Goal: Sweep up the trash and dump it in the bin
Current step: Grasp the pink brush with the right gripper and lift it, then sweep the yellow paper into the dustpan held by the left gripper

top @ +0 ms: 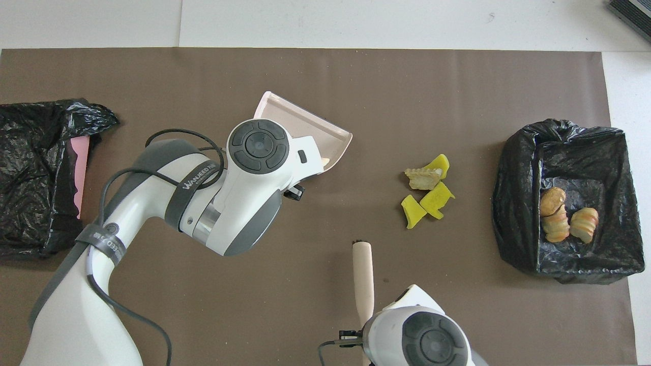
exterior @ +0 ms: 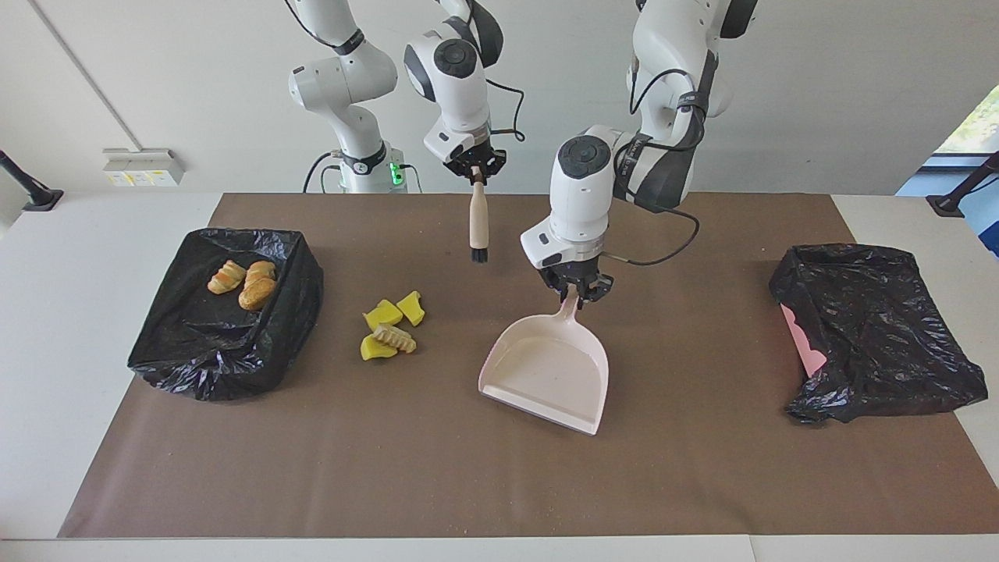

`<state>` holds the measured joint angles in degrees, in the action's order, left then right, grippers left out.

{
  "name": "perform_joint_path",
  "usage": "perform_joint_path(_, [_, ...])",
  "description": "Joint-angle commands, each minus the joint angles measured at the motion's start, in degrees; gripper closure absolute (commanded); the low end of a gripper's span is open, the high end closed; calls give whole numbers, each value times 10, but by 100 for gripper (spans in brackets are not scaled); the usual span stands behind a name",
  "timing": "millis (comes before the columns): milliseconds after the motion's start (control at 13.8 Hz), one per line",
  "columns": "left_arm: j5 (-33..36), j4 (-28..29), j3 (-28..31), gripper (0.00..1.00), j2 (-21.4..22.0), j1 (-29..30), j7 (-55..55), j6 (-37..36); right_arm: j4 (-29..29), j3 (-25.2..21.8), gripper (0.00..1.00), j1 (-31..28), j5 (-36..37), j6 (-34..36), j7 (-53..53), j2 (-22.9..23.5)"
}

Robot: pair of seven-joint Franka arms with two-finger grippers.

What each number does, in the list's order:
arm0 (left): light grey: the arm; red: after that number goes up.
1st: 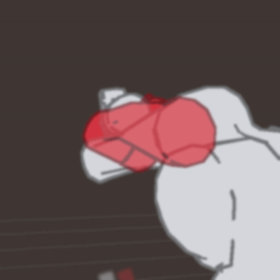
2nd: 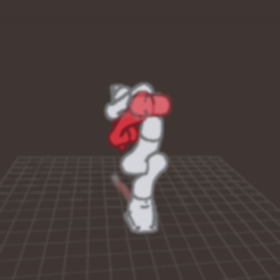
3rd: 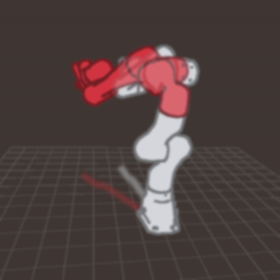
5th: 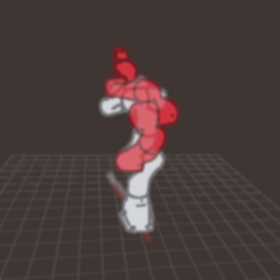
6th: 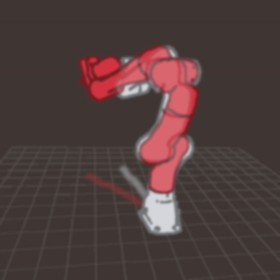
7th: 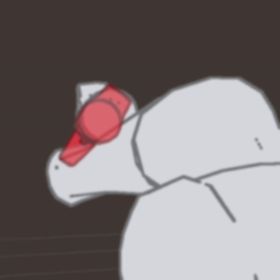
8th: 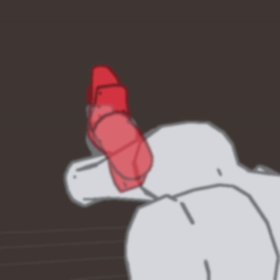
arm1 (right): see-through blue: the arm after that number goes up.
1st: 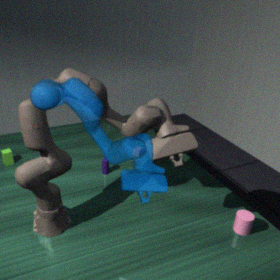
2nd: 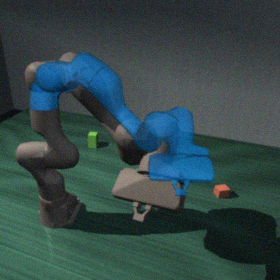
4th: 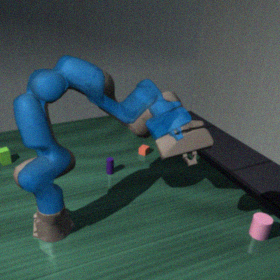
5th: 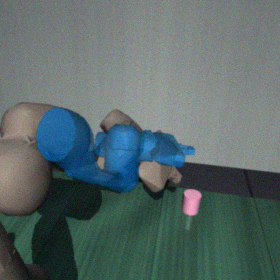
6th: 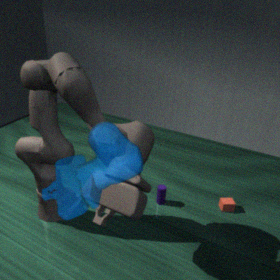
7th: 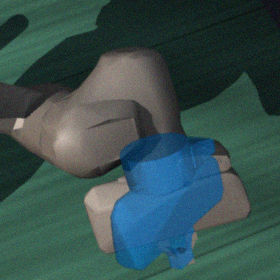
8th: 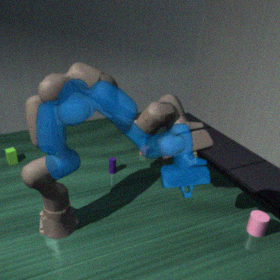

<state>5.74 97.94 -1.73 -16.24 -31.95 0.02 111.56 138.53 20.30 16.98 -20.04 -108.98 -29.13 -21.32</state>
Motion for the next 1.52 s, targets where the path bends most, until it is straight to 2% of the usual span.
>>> perform_joint_path(0, [10, 20, -3, 100, 24, 15, 151, -44, -48, -6, 100, -119, 12, 84, 121, -23])
perform_joint_path(145, [9, 57, -3, 100, 43, 15, 252, -38, -102, -2, 100, -212, 83, 128, 199, -3])
perform_joint_path(217, [9, 73, -5, 100, 52, 15, 265, -35, -120, -2, 100, -232, 126, 129, 216, 20])
perform_joint_path(361, [9, 124, -6, 100, 79, 6, 302, -14, -156, -4, 100, -258, 203, 124, 241, 74])
perform_joint_path(434, [9, 155, -7, 100, 95, -6, 322, 9, -178, -3, 100, -266, 244, 115, 246, 118])
perform_joint_path(506, [9, 172, -7, 100, 101, -24, 327, 29, -206, -3, 100, -267, 284, 103, 246, 168])
perform_joint_path(651, [9, 183, -6, 100, 99, -44, 324, 37, -226, 0, 100, -266, 335, 82, 243, 210])
perform_joint_path(1084, [9, 228, -6, 100, 115, -85, 311, 70, -195, 2, 100, -258, 329, 71, 246, 233])
perform_joint_path(1301, [9, 237, -6, 100, 116, -85, 293, 79, -189, 2, 100, -230, 320, 41, 254, 268])
perform_joint_path(1446, [9, 242, -6, 100, 114, -85, 262, 80, -192, 4, 100, -211, 283, 33, 264, 290])
